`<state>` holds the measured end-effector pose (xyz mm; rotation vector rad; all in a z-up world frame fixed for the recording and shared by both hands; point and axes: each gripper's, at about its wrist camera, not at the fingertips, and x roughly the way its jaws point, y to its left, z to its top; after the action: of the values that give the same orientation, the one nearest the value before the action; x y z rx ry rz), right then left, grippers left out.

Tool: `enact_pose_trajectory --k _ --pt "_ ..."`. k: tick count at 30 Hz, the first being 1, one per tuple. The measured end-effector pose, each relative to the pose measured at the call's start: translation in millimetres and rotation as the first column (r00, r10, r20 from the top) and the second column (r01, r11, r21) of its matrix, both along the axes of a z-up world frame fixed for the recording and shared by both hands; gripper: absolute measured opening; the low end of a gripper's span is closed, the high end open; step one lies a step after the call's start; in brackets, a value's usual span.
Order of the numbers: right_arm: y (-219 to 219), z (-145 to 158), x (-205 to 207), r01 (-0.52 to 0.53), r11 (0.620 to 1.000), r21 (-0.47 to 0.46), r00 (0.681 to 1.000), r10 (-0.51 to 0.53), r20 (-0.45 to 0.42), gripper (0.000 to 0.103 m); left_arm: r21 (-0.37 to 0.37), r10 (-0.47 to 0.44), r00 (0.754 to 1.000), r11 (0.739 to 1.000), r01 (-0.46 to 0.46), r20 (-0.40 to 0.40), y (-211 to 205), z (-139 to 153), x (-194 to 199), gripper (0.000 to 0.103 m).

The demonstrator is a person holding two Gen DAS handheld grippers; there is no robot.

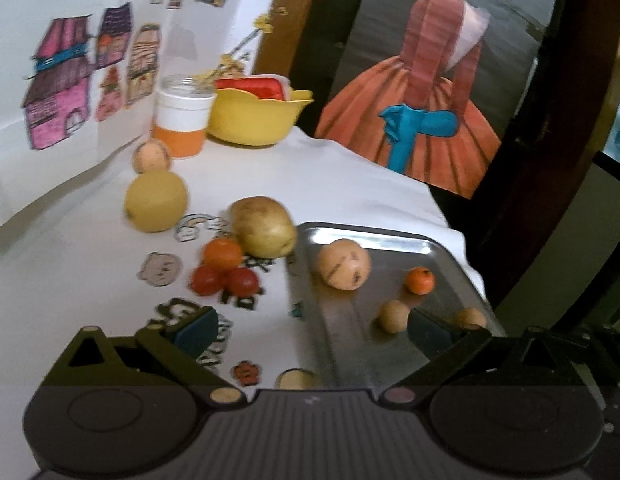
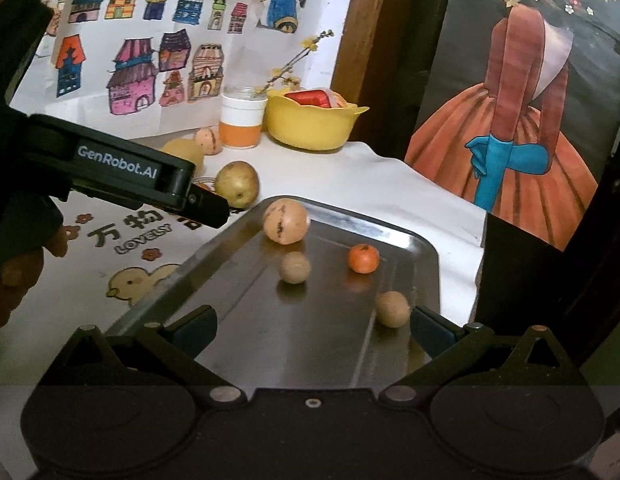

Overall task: Organize fruits
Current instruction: 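Lift both tools away from the tray, then move both tools back toward the cherry tomatoes beside the tray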

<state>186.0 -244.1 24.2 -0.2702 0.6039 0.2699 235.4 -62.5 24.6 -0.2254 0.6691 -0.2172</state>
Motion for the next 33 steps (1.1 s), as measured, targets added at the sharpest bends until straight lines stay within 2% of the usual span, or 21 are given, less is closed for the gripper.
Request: enact_pose_trajectory --k 9,14,33 --pt "28.7 3.9 -14.6 -0.022 0.999 0.026 1.000 0.023 -0.020 0.102 0.011 0.061 0.998 0.998 -0.061 -0.020 36.6 -6.1 -12.3 0.102" --pt "45.1 5.5 -21.9 -0.049 0.999 0.009 0.998 0.049 -0.027 0.102 0.016 0.085 0.996 0.996 -0.085 -0.028 55.2 -9.4 -17.9 0.102" --pt "120.2 2.5 -13.3 -0.208 0.978 -0.021 0.977 0.207 -0.045 0.102 0.031 0.203 0.978 0.979 -0.201 -0.046 125.5 -16.8 -27.8 0.103"
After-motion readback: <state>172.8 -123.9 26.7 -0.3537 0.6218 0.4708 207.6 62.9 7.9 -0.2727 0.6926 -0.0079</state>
